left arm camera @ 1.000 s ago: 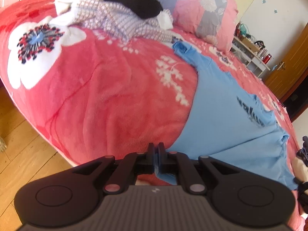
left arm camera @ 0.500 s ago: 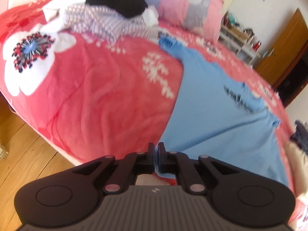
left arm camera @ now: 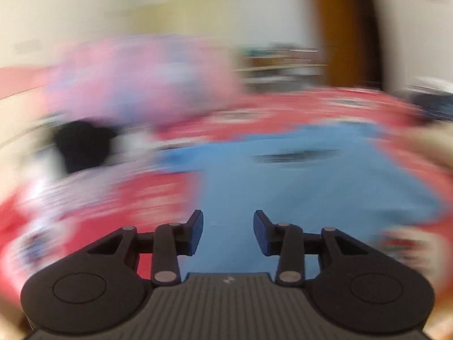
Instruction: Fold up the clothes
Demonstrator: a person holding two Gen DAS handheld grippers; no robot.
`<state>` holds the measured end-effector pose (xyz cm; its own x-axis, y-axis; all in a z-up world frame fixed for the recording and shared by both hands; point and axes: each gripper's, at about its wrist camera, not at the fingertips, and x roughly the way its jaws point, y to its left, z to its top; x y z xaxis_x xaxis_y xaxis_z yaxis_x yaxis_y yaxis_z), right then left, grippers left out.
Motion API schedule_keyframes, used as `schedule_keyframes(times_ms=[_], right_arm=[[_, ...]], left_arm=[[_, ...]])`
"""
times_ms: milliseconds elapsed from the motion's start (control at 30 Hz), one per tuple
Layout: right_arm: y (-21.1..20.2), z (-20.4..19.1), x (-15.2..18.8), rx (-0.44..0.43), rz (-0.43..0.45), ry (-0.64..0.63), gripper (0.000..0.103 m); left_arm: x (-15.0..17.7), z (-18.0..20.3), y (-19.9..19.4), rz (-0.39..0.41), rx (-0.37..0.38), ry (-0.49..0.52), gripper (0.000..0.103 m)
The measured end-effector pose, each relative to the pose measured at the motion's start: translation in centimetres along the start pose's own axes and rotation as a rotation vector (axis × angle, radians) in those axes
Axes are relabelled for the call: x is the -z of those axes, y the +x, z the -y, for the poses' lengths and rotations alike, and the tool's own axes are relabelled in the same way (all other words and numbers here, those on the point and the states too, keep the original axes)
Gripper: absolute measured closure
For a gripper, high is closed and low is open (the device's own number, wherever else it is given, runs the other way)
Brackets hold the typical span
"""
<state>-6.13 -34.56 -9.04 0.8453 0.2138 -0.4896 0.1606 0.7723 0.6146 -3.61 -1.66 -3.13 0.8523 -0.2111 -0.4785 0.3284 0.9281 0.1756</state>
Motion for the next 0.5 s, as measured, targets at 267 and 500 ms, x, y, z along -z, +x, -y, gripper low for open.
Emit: schedule_keyframes(times_ms=[267, 500], right_arm=[[-0.4, 2.0, 1.1, 0.088, 0.02, -0.061, 0.067], [-1.2, 4.9, 1.4, 0.079, 0.036, -0.014, 0.064]], left_arm=[[-2.2, 18.2, 5.6, 0.028, 0.347, 0.52, 0.062], [-1.7, 20.1, 10.9, -0.165, 0.429, 0.456, 0.097]])
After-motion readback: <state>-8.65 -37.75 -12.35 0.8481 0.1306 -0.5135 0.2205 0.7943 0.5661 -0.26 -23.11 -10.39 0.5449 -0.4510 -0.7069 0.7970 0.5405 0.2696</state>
